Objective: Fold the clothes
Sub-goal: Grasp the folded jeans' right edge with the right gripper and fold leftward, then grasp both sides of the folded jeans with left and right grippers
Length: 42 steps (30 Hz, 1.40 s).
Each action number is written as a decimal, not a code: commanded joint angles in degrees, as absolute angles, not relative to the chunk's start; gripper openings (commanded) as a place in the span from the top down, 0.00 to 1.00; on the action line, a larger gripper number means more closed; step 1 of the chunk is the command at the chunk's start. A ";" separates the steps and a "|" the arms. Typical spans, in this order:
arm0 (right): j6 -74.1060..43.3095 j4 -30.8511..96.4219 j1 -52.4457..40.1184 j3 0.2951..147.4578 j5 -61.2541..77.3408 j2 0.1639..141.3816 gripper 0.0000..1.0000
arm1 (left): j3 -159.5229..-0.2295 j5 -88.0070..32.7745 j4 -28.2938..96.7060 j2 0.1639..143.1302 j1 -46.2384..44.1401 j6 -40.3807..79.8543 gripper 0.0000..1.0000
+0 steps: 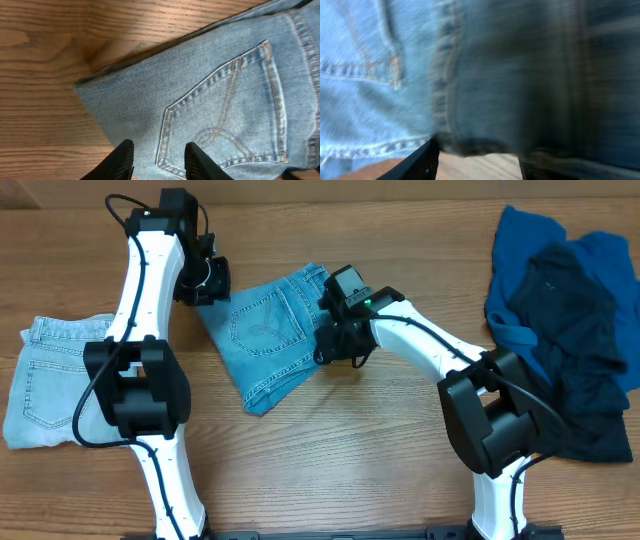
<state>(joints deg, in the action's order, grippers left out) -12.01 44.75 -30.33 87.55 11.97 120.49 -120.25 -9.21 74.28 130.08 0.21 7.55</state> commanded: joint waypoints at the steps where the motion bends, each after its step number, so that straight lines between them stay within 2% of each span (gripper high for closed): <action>1: -19.27 44.16 -29.89 87.44 2.04 119.70 0.45 | -117.93 -10.17 74.50 133.16 -0.80 7.94 0.63; 5: -21.47 43.77 -29.12 87.44 -1.45 119.70 0.43 | -113.03 -10.31 72.77 133.84 -2.66 7.90 0.64; 6: -21.47 43.70 -29.06 87.44 -1.43 119.70 0.35 | -111.42 -10.37 71.99 133.84 -3.38 7.88 0.64; 7: -21.47 43.75 -29.06 87.44 -1.43 119.70 0.32 | -110.45 -10.37 71.68 133.84 -3.88 7.90 0.64; 9: -21.47 43.94 -29.06 87.44 -1.41 119.70 0.32 | -108.25 -10.35 71.31 133.84 -4.84 7.92 0.64; 10: -21.43 44.03 -29.06 87.44 -1.43 119.70 0.38 | -106.91 -10.37 71.31 133.84 -5.39 7.94 0.64; 12: -21.02 44.01 -29.06 87.44 -1.48 119.70 0.38 | -103.81 -10.50 71.68 133.84 -6.66 9.39 0.64; 14: -21.02 43.90 -28.71 87.44 -1.48 119.70 0.22 | -100.31 -10.61 72.27 133.84 -8.01 9.52 0.64; 18: -21.04 43.77 -27.24 87.44 -1.48 119.70 0.00 | -94.30 -13.30 73.80 133.84 -9.82 9.63 0.66; 25: -21.02 44.23 -23.46 87.44 -1.43 119.70 0.00 | -92.66 -25.41 79.05 133.71 -10.74 5.45 0.77; 34: -19.51 47.51 -23.07 87.44 1.63 119.70 0.00 | -111.18 -23.29 83.09 129.43 -6.68 -0.25 0.73; 36: -19.49 48.36 -23.07 87.44 1.65 119.70 0.00 | -115.15 -18.96 83.13 127.98 -5.61 0.30 0.69; 38: -17.28 48.95 -23.14 87.44 4.01 119.70 0.00 | -116.53 -14.87 82.41 127.55 -4.12 0.54 0.57; 42: -11.62 48.93 -23.11 87.59 9.56 119.70 0.00 | -116.40 -10.52 81.56 128.16 -0.91 4.71 0.52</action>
